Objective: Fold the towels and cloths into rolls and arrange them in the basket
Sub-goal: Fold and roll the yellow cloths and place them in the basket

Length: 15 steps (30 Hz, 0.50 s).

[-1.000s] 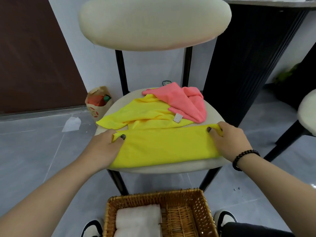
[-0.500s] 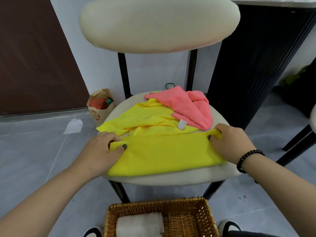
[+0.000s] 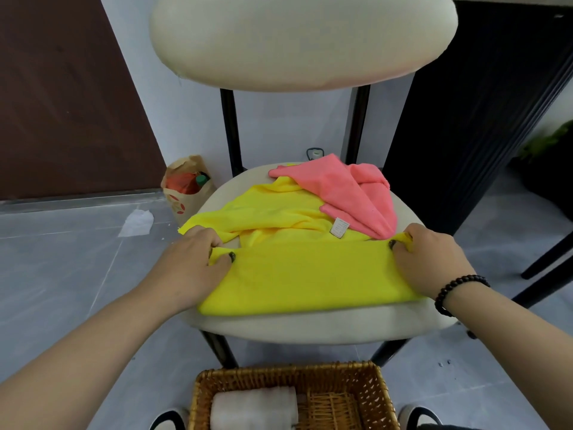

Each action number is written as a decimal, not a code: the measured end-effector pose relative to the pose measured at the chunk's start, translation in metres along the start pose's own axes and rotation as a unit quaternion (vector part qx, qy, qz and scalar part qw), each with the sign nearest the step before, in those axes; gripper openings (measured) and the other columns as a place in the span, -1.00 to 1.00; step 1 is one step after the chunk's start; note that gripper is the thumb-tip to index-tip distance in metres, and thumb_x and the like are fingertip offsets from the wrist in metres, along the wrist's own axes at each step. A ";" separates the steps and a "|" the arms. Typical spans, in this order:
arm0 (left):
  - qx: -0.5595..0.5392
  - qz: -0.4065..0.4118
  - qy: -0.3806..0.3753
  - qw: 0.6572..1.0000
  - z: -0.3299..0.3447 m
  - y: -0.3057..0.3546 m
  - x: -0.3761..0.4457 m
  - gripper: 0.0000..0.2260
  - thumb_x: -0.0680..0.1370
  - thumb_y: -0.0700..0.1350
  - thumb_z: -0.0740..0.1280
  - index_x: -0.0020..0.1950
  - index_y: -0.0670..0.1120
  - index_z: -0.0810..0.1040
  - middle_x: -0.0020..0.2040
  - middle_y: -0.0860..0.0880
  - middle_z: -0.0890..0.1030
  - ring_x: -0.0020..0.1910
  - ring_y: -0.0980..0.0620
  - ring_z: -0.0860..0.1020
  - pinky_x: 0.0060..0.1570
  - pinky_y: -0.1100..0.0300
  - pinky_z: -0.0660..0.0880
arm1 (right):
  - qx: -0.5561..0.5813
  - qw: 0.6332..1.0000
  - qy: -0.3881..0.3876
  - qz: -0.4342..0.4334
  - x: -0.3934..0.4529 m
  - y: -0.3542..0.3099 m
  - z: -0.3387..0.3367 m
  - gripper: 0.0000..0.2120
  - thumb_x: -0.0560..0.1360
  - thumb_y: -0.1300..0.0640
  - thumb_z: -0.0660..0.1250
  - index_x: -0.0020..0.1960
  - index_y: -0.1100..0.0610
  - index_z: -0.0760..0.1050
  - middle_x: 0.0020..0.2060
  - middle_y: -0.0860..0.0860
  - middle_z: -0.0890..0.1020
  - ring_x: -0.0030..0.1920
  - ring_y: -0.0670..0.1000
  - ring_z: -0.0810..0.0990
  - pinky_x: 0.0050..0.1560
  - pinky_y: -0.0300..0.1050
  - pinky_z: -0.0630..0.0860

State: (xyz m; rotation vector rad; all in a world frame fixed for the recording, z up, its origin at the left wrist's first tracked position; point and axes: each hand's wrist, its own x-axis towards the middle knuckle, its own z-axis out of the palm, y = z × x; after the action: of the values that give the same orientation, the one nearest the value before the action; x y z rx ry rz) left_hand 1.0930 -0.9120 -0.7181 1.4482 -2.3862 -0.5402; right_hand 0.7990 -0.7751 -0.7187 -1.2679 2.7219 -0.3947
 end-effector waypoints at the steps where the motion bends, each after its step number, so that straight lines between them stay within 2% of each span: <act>1: 0.003 0.005 0.002 1.000 0.001 -0.001 0.001 -0.89 0.55 -0.04 0.31 -0.07 -0.06 0.46 -0.12 0.05 0.43 -0.24 0.08 0.39 -0.37 0.26 0.18 | 0.001 1.000 0.002 0.002 0.000 0.000 0.000 -0.76 0.59 0.05 0.14 -0.18 0.17 0.33 -0.31 0.09 0.49 -0.37 0.07 0.44 -0.40 -0.13 0.33; 5: -0.027 -0.008 -0.006 1.000 -0.001 -0.003 0.003 -0.89 0.54 -0.03 0.34 -0.10 0.02 0.42 -0.24 0.07 0.47 -0.33 0.15 0.37 -0.39 0.17 0.21 | 0.002 1.000 0.011 0.005 0.001 0.001 0.001 -0.76 0.59 0.05 0.13 -0.19 0.17 0.32 -0.32 0.10 0.49 -0.38 0.08 0.44 -0.41 -0.13 0.32; 9: -0.033 -0.011 -0.019 0.999 -0.001 -0.005 0.003 -0.86 0.55 -0.02 0.34 -0.13 0.10 0.39 -0.08 0.11 0.53 -0.26 0.20 0.41 -0.28 0.13 0.30 | -0.003 1.000 0.019 0.008 0.002 0.000 0.001 -0.75 0.59 0.02 0.14 -0.12 0.18 0.36 -0.32 0.10 0.49 -0.36 0.09 0.47 -0.41 -0.13 0.35; 11: -0.027 -0.005 -0.016 1.000 -0.002 -0.005 0.003 -0.85 0.55 -0.02 0.34 -0.15 0.12 0.39 -0.08 0.09 0.54 -0.25 0.17 0.43 -0.25 0.12 0.32 | 0.000 1.000 0.019 0.013 0.002 0.000 0.000 -0.75 0.59 0.00 0.15 -0.08 0.18 0.38 -0.31 0.10 0.50 -0.35 0.09 0.48 -0.40 -0.13 0.37; 15: -0.002 -0.012 0.000 1.000 -0.005 -0.001 0.005 -0.85 0.52 0.01 0.38 -0.22 0.12 0.45 -0.25 0.11 0.52 -0.21 0.05 0.49 -0.21 0.10 0.42 | 0.007 0.999 0.027 0.033 0.000 0.001 -0.005 -0.73 0.57 -0.08 0.18 0.02 0.14 0.40 -0.30 0.06 0.49 -0.31 0.10 0.51 -0.33 -0.10 0.44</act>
State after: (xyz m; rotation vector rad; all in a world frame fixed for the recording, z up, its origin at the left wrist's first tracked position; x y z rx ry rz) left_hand 1.0940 -0.9177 -0.7136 1.4769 -2.3694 -0.5518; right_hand 0.7971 -0.7742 -0.7144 -1.1785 2.7913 -0.4477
